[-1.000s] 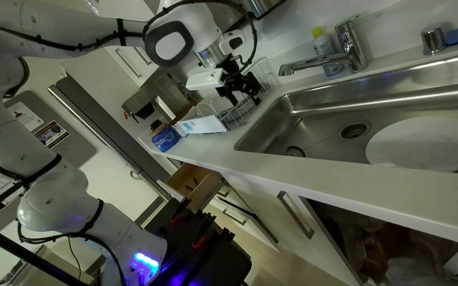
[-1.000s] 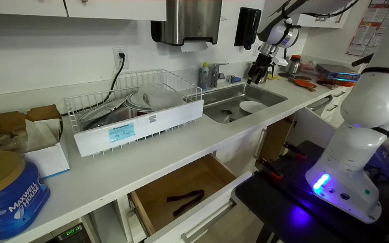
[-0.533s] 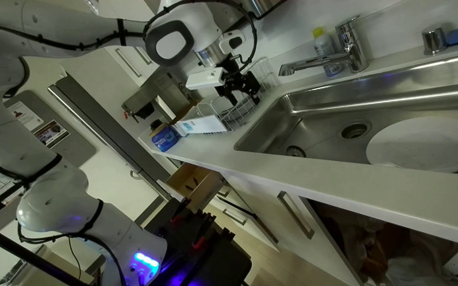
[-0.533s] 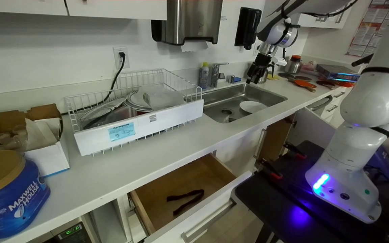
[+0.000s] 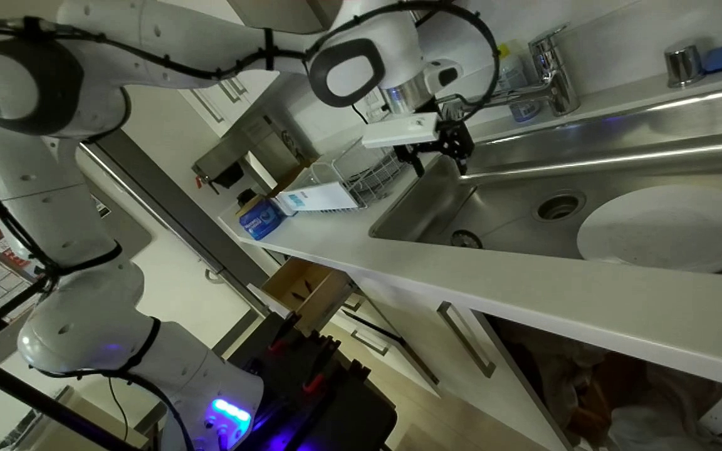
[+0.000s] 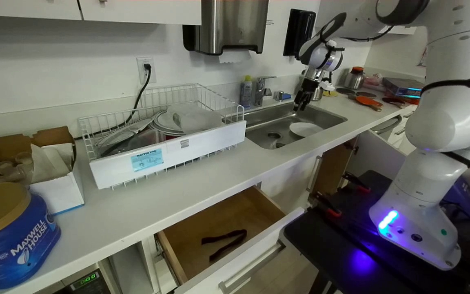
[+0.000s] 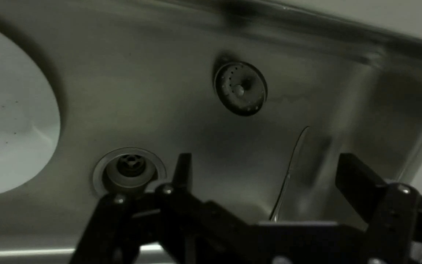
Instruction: Put the plug on the sink drain
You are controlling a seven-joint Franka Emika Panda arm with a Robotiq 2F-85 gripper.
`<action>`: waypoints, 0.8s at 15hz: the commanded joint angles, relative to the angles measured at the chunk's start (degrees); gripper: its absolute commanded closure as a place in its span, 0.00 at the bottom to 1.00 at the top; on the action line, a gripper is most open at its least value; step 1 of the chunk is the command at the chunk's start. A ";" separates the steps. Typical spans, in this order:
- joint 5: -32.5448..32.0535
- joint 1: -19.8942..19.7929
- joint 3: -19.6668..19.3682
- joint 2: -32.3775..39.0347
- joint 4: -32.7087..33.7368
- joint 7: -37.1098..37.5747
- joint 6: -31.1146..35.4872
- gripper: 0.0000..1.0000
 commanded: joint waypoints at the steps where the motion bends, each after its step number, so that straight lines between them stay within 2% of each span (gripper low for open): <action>1: 1.53 -5.89 5.32 11.63 13.14 -4.44 -9.71 0.00; 4: 1.84 -9.21 8.70 17.53 20.14 -7.11 -18.42 0.00; 7: 2.33 -10.88 10.07 21.17 26.22 -7.22 -26.17 0.00; 9: 1.94 -10.49 9.45 22.61 28.95 -5.48 -27.25 0.00; 12: 1.40 -9.82 8.52 23.23 29.85 -2.66 -24.86 0.00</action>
